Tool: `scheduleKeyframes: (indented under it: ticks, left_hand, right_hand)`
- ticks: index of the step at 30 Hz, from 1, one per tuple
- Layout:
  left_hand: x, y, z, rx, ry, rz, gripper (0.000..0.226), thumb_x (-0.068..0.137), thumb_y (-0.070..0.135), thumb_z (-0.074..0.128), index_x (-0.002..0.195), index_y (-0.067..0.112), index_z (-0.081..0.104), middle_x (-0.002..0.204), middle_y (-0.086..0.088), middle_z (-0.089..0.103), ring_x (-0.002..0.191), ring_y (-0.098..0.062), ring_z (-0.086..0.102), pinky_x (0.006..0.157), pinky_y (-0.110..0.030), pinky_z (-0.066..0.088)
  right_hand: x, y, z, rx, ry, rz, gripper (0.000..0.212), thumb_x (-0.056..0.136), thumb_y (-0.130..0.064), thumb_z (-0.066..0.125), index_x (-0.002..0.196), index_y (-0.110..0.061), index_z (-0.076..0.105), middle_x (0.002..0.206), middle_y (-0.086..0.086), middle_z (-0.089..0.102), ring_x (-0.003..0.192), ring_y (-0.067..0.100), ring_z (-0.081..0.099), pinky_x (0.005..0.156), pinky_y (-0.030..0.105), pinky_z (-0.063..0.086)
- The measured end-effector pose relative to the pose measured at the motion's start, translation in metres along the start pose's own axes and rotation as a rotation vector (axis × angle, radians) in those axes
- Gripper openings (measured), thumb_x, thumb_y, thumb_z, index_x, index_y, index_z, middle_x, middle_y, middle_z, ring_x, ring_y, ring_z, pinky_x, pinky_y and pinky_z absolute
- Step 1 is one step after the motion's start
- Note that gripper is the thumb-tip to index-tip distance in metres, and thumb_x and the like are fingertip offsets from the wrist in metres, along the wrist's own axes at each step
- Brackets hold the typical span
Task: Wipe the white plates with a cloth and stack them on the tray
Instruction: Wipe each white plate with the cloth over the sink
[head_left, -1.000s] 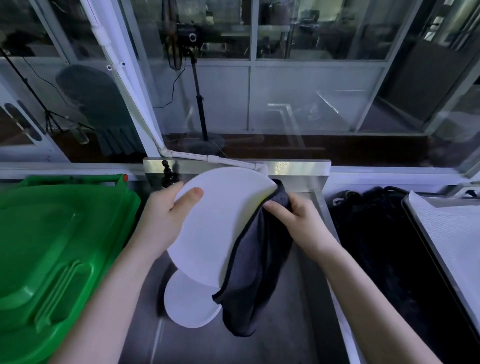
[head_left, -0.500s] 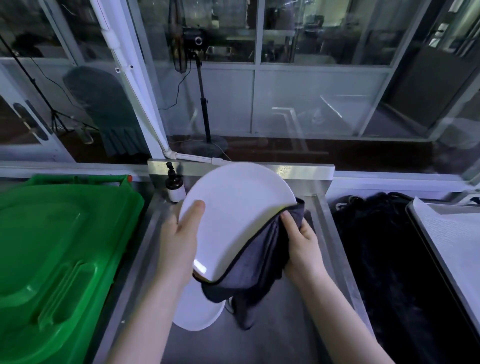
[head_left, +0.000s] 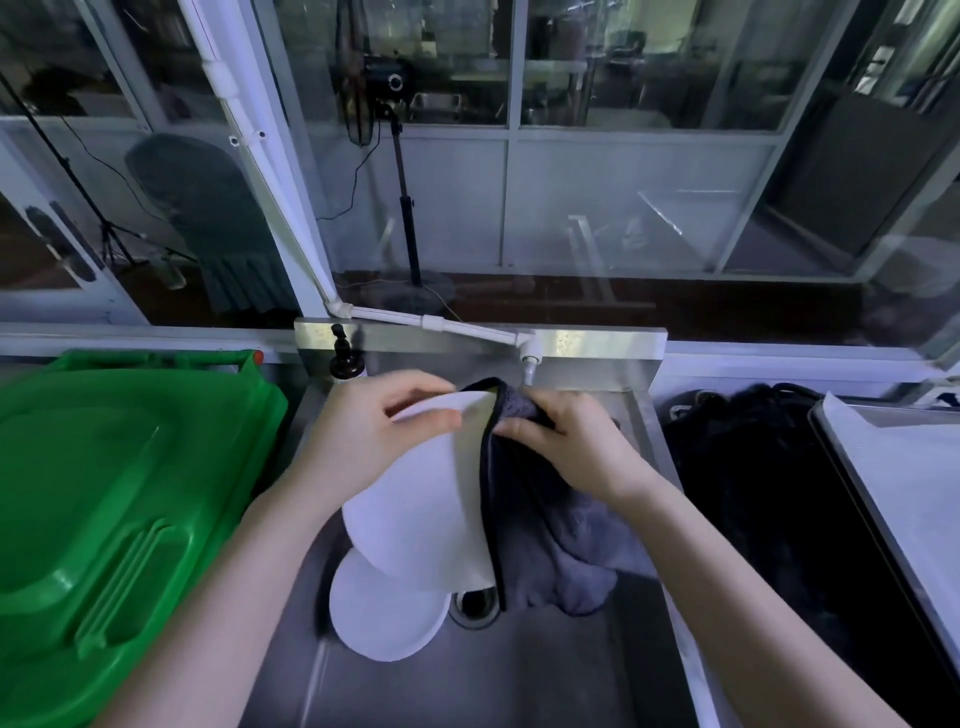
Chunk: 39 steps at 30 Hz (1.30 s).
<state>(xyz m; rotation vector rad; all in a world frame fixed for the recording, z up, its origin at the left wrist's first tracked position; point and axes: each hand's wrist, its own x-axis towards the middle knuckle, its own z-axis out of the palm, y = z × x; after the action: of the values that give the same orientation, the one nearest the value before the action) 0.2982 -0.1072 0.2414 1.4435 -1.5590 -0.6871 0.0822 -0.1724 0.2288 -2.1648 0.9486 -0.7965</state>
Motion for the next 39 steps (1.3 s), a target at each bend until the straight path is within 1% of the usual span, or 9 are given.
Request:
scheduleKeyframes:
  ticks: [5, 9, 13, 17, 21, 26, 29, 33, 39]
  left_hand:
    - [-0.024, -0.023, 0.009, -0.378, 0.358, -0.198, 0.035, 0.072, 0.055, 0.066, 0.104, 0.041, 0.072, 0.104, 0.011, 0.074, 0.095, 0.000, 0.067, 0.081, -0.016, 0.049]
    - [-0.034, -0.030, 0.038, -0.377, 0.381, -0.239, 0.022, 0.090, 0.042, 0.057, 0.108, 0.044, 0.068, 0.111, 0.016, 0.074, 0.107, -0.006, 0.067, 0.087, -0.031, 0.051]
    - [-0.027, -0.026, 0.017, -0.233, 0.242, -0.190, 0.014, 0.093, 0.041, 0.056, 0.100, 0.048, 0.066, 0.100, 0.017, 0.075, 0.091, -0.002, 0.069, 0.078, -0.032, 0.050]
    - [-0.010, -0.015, -0.007, 0.019, 0.011, -0.096, 0.029, 0.083, 0.062, 0.052, 0.098, 0.038, 0.060, 0.080, 0.008, 0.066, 0.072, -0.017, 0.058, 0.072, -0.033, 0.047]
    - [0.002, -0.001, 0.000, 0.275, -0.166, 0.095, 0.009, 0.091, 0.041, 0.064, 0.088, 0.048, 0.059, 0.067, 0.013, 0.056, 0.061, -0.007, 0.049, 0.059, -0.019, 0.036]
    - [-0.014, -0.003, 0.018, 0.341, 0.507, 0.107, 0.028, 0.083, 0.032, 0.078, 0.107, 0.019, 0.071, 0.087, 0.002, 0.062, 0.076, -0.007, 0.055, 0.073, -0.009, 0.041]
    - [-0.031, 0.000, 0.037, 0.016, 0.517, -0.213, 0.041, 0.094, 0.056, 0.056, 0.126, 0.031, 0.054, 0.087, 0.001, 0.070, 0.070, -0.006, 0.068, 0.078, -0.018, 0.053]
    - [-0.018, 0.018, 0.058, -0.784, 0.328, -0.691, 0.041, 0.098, 0.054, 0.054, 0.133, 0.037, 0.044, 0.121, -0.011, 0.059, 0.092, -0.031, 0.070, 0.082, -0.048, 0.058]
    - [-0.018, 0.009, 0.059, -0.764, 0.446, -0.748, 0.028, 0.094, 0.009, 0.060, 0.096, 0.033, 0.045, 0.093, -0.006, 0.053, 0.070, -0.021, 0.056, 0.060, -0.030, 0.048]
  right_hand:
    - [-0.024, 0.025, 0.013, 0.615, 0.416, 0.326, 0.015, 0.093, -0.018, 0.066, 0.080, -0.012, 0.068, 0.081, 0.006, 0.073, 0.080, 0.007, 0.062, 0.070, 0.024, 0.049]
    - [-0.040, 0.033, 0.032, 0.961, 0.400, 0.505, 0.012, 0.088, -0.028, 0.067, 0.093, -0.021, 0.076, 0.099, 0.007, 0.076, 0.095, 0.018, 0.070, 0.080, 0.031, 0.056]
    - [-0.033, 0.034, 0.011, 0.666, 0.277, 0.433, 0.019, 0.090, -0.027, 0.069, 0.093, -0.008, 0.071, 0.100, 0.013, 0.074, 0.098, 0.023, 0.069, 0.091, 0.049, 0.053]
    - [-0.008, 0.011, -0.016, 0.219, 0.077, 0.184, 0.015, 0.089, -0.025, 0.070, 0.082, -0.013, 0.067, 0.080, -0.003, 0.073, 0.075, 0.003, 0.063, 0.072, 0.021, 0.047]
    - [0.000, -0.006, -0.003, -0.042, -0.034, 0.009, 0.022, 0.088, -0.023, 0.072, 0.081, -0.004, 0.065, 0.074, 0.008, 0.068, 0.071, 0.017, 0.058, 0.066, 0.020, 0.041]
    - [-0.023, 0.004, 0.020, -0.110, 0.289, 0.075, 0.029, 0.091, -0.022, 0.068, 0.074, -0.005, 0.053, 0.057, 0.001, 0.054, 0.061, 0.021, 0.048, 0.055, 0.015, 0.036]
    - [-0.039, 0.004, 0.035, -0.076, 0.461, 0.070, 0.025, 0.092, -0.014, 0.063, 0.073, -0.009, 0.048, 0.060, -0.002, 0.050, 0.056, 0.015, 0.044, 0.054, 0.032, 0.037]
    - [-0.061, -0.005, 0.058, -0.191, 0.517, -0.096, 0.017, 0.087, -0.009, 0.064, 0.103, -0.011, 0.071, 0.084, -0.003, 0.066, 0.072, 0.013, 0.062, 0.061, 0.027, 0.050]
    - [-0.086, -0.009, 0.080, -0.369, 0.428, -0.270, 0.043, 0.082, 0.000, 0.068, 0.123, -0.010, 0.067, 0.126, 0.005, 0.066, 0.107, 0.019, 0.068, 0.082, 0.032, 0.056]
